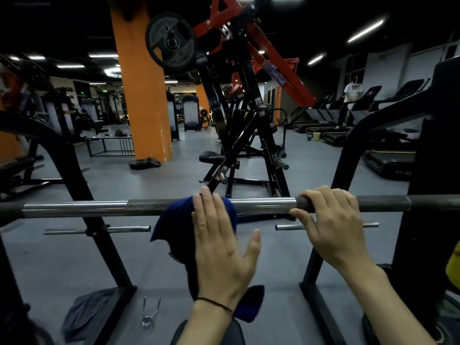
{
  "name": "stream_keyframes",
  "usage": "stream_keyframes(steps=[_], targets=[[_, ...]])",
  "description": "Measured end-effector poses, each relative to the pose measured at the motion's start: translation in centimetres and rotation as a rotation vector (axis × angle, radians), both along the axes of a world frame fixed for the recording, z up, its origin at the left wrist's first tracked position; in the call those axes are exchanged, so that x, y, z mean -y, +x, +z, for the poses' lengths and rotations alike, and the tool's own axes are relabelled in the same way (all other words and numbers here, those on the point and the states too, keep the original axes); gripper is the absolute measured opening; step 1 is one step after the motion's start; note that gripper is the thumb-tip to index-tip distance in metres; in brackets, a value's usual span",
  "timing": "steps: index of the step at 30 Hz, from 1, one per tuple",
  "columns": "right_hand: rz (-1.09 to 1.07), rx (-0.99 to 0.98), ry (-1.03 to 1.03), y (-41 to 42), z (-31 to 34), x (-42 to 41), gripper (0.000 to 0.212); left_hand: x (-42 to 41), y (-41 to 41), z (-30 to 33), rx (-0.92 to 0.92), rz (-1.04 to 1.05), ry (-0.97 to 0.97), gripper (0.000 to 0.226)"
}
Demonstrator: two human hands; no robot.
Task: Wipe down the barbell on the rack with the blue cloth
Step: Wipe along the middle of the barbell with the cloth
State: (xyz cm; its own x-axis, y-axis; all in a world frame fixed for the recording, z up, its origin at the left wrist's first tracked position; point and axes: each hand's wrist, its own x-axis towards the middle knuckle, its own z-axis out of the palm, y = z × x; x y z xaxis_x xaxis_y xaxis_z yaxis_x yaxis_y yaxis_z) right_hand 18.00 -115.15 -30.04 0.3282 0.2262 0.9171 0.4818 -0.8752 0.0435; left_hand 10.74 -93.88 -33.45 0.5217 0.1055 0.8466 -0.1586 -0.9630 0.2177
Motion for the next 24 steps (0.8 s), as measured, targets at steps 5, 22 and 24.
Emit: stream_keyframes(steps=[5,22,24], targets=[[0.003,-0.001,-0.017,0.0,0.0,0.3,0.051,2.1,0.3,0.0,-0.021,-0.149,0.285,0.084],[-0.101,0.017,-0.063,0.1,-0.6,4.0,0.058,3.2,1.5,1.7,-0.04,-0.08,0.277,0.081],[-0.083,0.027,-0.033,0.3,-0.6,3.8,0.062,1.1,1.4,1.3,-0.02,-0.011,0.228,0.08]])
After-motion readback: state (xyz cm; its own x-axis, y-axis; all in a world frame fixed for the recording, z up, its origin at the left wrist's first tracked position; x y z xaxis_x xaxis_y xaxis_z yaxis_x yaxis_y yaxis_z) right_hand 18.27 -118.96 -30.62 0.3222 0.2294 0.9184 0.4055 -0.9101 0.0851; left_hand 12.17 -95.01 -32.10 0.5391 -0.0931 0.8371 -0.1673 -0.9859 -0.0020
